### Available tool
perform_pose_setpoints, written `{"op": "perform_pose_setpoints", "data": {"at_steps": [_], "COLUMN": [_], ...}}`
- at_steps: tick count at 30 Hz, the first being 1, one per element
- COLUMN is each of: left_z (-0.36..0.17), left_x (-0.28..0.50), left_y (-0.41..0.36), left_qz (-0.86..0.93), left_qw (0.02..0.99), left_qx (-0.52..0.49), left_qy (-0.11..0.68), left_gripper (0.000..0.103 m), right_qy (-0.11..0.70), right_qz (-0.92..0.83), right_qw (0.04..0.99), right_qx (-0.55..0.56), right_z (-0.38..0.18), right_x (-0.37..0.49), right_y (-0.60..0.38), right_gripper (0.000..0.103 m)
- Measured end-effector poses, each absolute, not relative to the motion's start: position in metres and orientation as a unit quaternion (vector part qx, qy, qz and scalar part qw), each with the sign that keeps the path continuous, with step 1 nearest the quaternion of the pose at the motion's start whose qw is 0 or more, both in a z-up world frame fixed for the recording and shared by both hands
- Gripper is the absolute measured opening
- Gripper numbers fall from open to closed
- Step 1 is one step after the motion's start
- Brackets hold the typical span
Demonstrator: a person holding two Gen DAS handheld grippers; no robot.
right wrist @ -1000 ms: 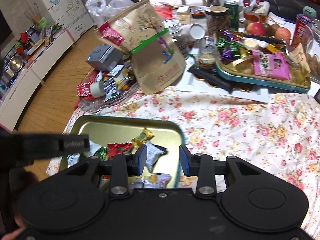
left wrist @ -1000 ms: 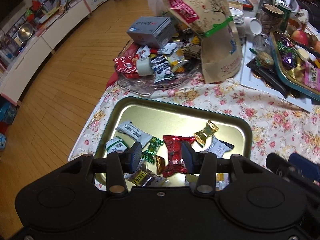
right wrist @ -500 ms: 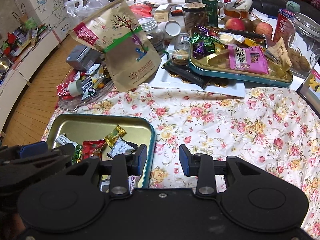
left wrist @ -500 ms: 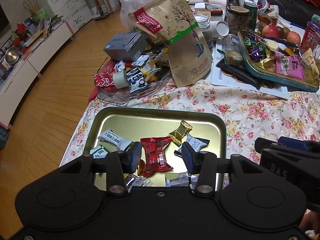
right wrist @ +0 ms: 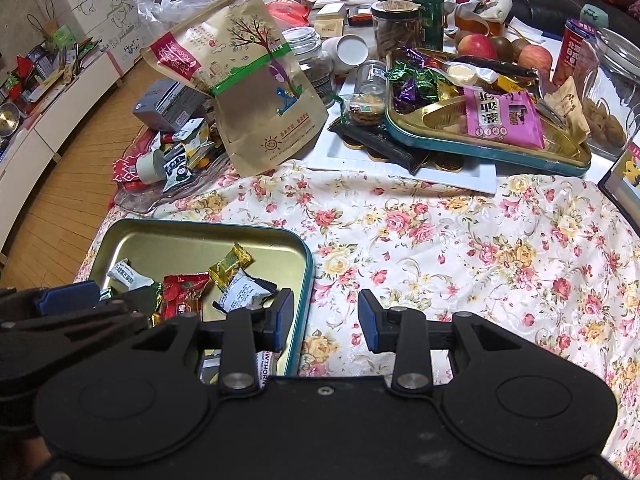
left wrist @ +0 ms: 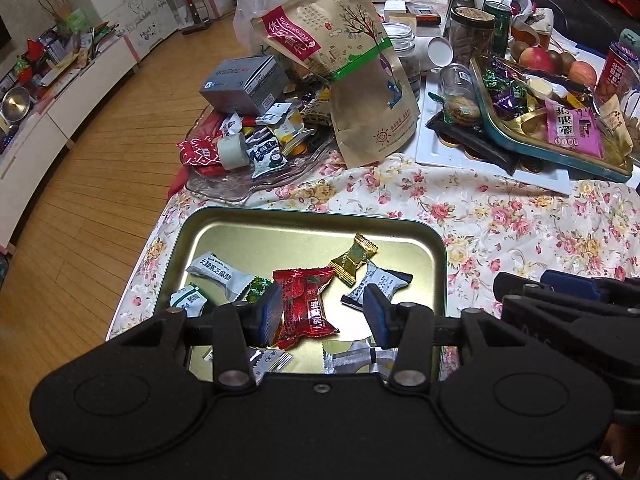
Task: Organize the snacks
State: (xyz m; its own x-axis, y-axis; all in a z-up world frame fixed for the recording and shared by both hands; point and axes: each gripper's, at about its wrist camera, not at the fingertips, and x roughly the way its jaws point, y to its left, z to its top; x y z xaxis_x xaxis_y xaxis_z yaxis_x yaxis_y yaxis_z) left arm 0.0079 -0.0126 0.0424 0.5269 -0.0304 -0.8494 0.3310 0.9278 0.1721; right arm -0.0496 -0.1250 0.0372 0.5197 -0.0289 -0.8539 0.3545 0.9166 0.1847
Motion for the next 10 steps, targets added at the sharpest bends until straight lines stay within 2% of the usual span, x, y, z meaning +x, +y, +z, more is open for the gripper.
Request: {"op": "perform_pose_setpoints", "data": {"at_steps": [10], "left_z": [0.0420], "left_x": [0.0085], "left_y": [-0.0126], "left_qz": [-0.105], "left_qw": [0.859], "left_qx": [0.155], "left_qy": [0.477], "left_gripper": [0.053], "right_qy": [0.482], "right_qz": [-0.109], "right_qw": [0.853], "right_qx": [0.167], "right_z": [0.0340], "right_x": [-0.0487], "right_y": [-0.1234], "right_gripper": [0.038]}}
